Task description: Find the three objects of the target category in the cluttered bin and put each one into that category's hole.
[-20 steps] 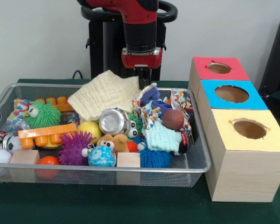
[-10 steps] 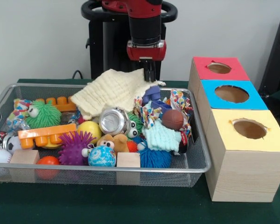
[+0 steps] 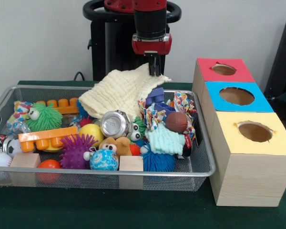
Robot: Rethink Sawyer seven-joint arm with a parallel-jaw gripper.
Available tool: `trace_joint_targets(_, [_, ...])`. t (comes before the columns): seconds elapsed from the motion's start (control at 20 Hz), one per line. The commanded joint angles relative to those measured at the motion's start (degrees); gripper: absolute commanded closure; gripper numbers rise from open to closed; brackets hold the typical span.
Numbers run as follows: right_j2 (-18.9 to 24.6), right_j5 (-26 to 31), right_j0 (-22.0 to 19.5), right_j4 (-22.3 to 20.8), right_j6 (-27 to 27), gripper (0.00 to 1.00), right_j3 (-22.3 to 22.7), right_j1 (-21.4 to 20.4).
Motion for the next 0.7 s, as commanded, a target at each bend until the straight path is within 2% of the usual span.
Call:
trace_joint_targets(0.05, [3.36, 6.8, 0.4, 4.4, 10.29, 1.0, -2.94, -4.22])
trace_joint_targets(0.2, [3.49, 7.64, 0.66, 4.35, 9.44, 1.0, -4.05, -5.28])
trace_joint_targets(0.55, [0.24, 17.11, 4.84, 6.73, 8.73, 1.0, -4.69, -14.46])
trace_joint_targets(0.7, [-1.09, 20.48, 6.59, 7.27, 8.84, 1.0, -6.02, -15.83])
